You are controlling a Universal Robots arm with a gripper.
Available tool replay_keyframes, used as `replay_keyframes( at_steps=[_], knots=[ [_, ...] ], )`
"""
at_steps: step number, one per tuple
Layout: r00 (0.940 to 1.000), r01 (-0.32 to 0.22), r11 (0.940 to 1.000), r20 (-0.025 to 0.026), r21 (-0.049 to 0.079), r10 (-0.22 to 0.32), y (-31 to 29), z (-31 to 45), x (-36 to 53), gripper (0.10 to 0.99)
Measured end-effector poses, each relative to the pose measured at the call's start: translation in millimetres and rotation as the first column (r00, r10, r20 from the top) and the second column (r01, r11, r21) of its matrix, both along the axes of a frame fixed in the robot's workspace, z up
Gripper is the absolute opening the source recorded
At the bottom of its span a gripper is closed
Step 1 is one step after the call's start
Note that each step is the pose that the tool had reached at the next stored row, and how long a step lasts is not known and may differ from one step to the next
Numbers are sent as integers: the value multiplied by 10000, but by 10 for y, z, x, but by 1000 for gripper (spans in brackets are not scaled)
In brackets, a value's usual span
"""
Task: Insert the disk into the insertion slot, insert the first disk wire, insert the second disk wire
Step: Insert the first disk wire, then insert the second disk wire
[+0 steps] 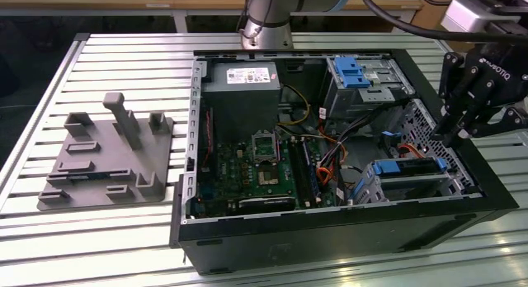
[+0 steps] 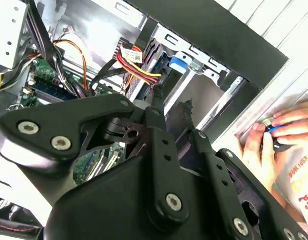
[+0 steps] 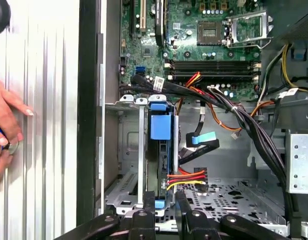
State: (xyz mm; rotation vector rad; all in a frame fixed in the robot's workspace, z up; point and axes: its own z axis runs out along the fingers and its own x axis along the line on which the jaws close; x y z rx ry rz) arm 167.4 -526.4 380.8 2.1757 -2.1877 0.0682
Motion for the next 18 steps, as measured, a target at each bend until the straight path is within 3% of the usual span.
replay_keyframes(
  at_steps=[15,18],
  knots=[
    [10000,0,10000,0,-9,0,4,21,0,302],
    [10000,-1,10000,1,-81,1,98,20,1,302]
  ],
)
